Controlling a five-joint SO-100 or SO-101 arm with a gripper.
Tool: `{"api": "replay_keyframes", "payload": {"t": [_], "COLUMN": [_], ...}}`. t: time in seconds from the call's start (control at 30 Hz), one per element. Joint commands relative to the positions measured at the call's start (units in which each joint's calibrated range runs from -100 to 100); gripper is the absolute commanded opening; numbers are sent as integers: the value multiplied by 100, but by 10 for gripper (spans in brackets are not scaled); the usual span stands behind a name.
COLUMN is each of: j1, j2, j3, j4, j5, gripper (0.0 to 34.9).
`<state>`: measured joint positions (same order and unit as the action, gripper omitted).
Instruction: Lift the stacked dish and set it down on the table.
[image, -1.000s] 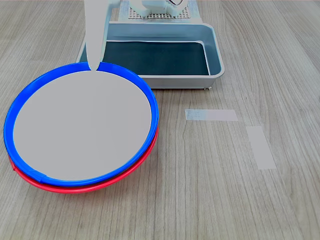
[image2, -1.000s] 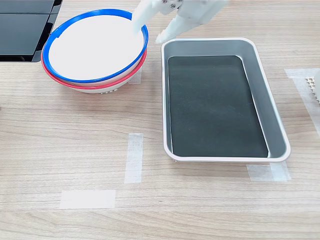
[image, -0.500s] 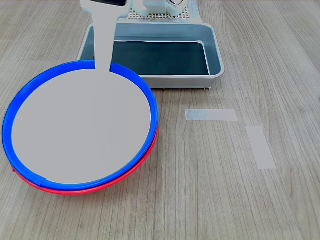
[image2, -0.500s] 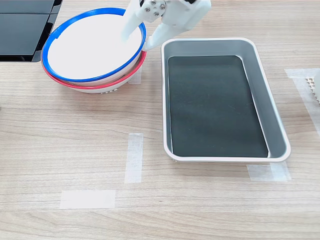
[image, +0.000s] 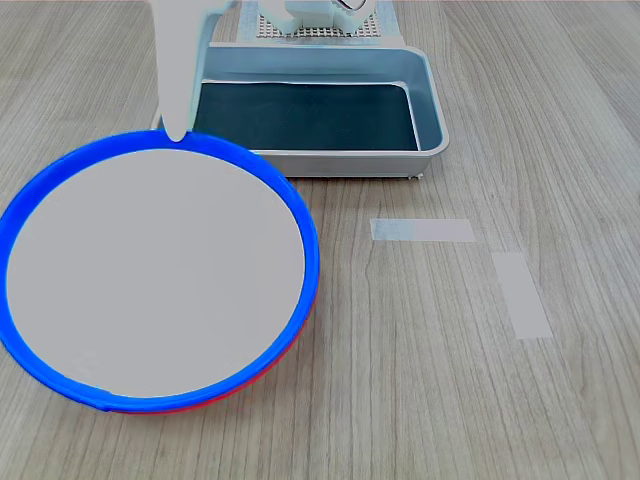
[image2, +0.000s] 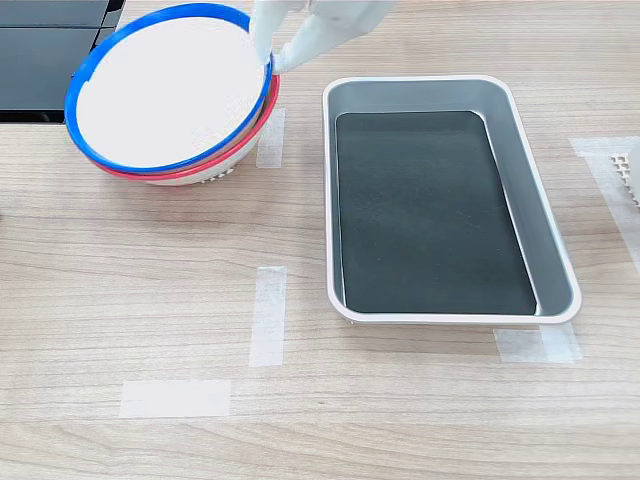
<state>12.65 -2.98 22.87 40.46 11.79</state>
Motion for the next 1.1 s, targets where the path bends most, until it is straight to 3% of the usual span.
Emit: {"api": "replay_keyframes", "payload": {"t": [0.0,0.6,0.83,1.07], "j1": [-18,-395,-781,-395], "j2": [-73,-1173,-1676,-1480], "j3": [-161,-61,12,440], "j4": [20,424,176,589], "j5": [-29,-200,-293,117], "gripper": [1,0,0,11]}}
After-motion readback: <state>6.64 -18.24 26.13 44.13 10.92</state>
